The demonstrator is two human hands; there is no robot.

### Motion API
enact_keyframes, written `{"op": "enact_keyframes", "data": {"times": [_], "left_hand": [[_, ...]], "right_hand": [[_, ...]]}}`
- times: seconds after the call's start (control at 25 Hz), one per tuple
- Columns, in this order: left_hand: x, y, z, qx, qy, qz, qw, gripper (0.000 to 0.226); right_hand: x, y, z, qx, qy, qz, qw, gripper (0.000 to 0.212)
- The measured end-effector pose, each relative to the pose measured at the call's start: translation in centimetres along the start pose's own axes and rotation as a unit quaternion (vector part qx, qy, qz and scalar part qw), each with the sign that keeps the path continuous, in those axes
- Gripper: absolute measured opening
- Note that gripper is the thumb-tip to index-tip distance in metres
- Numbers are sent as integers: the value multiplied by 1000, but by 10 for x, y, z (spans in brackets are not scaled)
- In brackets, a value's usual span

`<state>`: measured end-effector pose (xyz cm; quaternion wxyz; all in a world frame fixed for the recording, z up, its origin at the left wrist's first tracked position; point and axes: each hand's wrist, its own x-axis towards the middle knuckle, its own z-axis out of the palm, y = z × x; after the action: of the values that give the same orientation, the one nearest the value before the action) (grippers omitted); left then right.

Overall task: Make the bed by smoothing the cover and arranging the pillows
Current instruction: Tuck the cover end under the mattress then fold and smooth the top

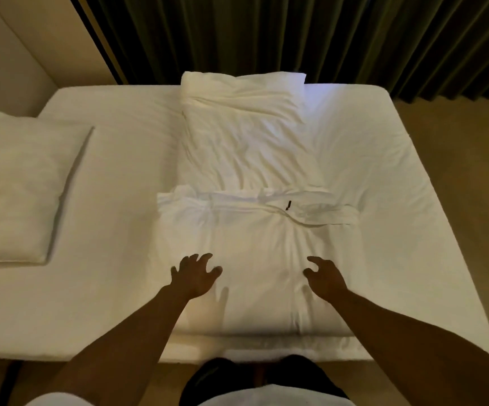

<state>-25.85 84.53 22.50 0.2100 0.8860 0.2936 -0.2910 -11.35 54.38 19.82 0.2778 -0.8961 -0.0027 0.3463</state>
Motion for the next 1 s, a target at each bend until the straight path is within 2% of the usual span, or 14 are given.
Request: {"op": "enact_keyframes", "data": {"times": [0.12,0.24,0.36,0.44,0.56,0.64,0.72,0.76,0.8,0.84,0.88,1.0], "left_hand": [[13,11,7,69,42,-24,996,72],[46,42,19,121,54,18,991,68],[95,101,36,149,87,138,975,71],[132,156,49,146,97,209,962,64],[167,234,65,128,122,301,937,64],[184,271,75,132,128,335,924,62],[205,299,83,153,146,378,901,42],[214,305,80,146,175,393,891,26],[221,312,74,119,198,388,892,11],[228,322,66,74,205,360,907,7],[234,335,55,23,193,322,927,13],[248,362,29,-46,101,249,962,20]], "right_hand": [[29,5,-23,-221,19,-65,973,57],[60,11,-39,-291,64,-101,949,67],[106,30,-55,-252,166,-96,948,76],[141,47,-68,-202,191,-83,957,75],[179,65,-78,-174,211,-133,953,55],[196,70,-82,-136,245,-181,943,38],[217,76,-93,-108,273,-194,936,21],[226,75,-98,-99,280,-181,938,20],[235,73,-103,-87,277,-152,945,23],[245,71,-111,-67,276,-129,950,26],[253,68,-120,-36,268,-123,955,30],[257,65,-137,68,198,-200,957,31]]}}
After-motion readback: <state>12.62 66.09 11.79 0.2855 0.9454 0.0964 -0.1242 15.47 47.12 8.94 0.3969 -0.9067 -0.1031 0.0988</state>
